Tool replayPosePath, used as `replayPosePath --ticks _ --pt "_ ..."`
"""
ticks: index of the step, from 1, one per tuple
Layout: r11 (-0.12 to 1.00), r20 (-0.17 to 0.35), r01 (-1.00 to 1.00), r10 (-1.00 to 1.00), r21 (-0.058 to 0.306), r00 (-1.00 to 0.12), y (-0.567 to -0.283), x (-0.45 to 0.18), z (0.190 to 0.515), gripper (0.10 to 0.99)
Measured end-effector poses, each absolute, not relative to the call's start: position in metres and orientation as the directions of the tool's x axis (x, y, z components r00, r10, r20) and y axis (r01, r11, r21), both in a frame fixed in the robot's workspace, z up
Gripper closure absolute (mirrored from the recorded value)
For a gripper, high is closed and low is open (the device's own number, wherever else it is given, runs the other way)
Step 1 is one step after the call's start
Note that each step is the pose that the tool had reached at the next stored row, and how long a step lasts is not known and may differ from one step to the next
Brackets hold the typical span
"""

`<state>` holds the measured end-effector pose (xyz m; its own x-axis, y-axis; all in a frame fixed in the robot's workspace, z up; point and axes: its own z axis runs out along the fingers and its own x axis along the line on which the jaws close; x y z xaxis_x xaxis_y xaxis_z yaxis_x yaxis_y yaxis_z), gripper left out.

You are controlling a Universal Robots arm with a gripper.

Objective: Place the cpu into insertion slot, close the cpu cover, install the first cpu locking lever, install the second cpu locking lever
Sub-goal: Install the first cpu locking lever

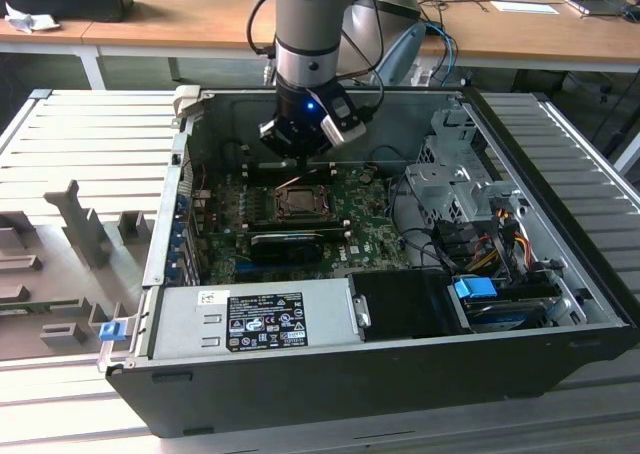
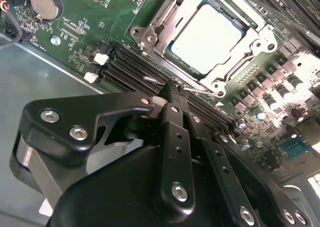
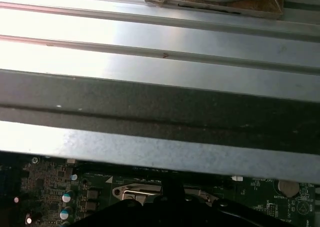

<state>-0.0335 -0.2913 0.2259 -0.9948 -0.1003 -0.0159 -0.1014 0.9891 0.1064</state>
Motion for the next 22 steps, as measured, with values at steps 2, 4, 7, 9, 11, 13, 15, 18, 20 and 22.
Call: replayPosePath --ticks 2,4,7,9,11,13,15,18,20,22 --pt "0.989 -0.016 -0.102 -0.101 0.107 -0.995 -0.291 -0.033 0.225 0.980" --pt "0.989 -0.016 -0.102 -0.101 0.107 -0.995 -0.291 -0.032 0.224 0.980" --pt "0.989 -0.016 -0.102 -0.101 0.107 -0.995 -0.290 -0.031 0.222 0.980" --pt "0.989 -0.016 -0.102 -0.101 0.107 -0.995 -0.290 -0.028 0.220 0.980" --pt "0.989 -0.016 -0.102 -0.101 0.107 -0.995 -0.289 -0.027 0.219 0.980" --pt "0.989 -0.016 -0.102 -0.100 0.107 -0.995 -0.289 -0.026 0.217 0.980" --pt "0.989 -0.016 -0.102 -0.100 0.107 -0.995 -0.289 -0.024 0.216 0.980" --pt "0.989 -0.016 -0.102 -0.100 0.107 -0.995 -0.289 -0.022 0.214 0.980" --pt "0.989 -0.016 -0.102 -0.100 0.107 -0.995 -0.289 -0.020 0.213 0.980" --pt "0.989 -0.016 -0.102 -0.101 0.107 -0.995 -0.289 -0.019 0.211 0.980"
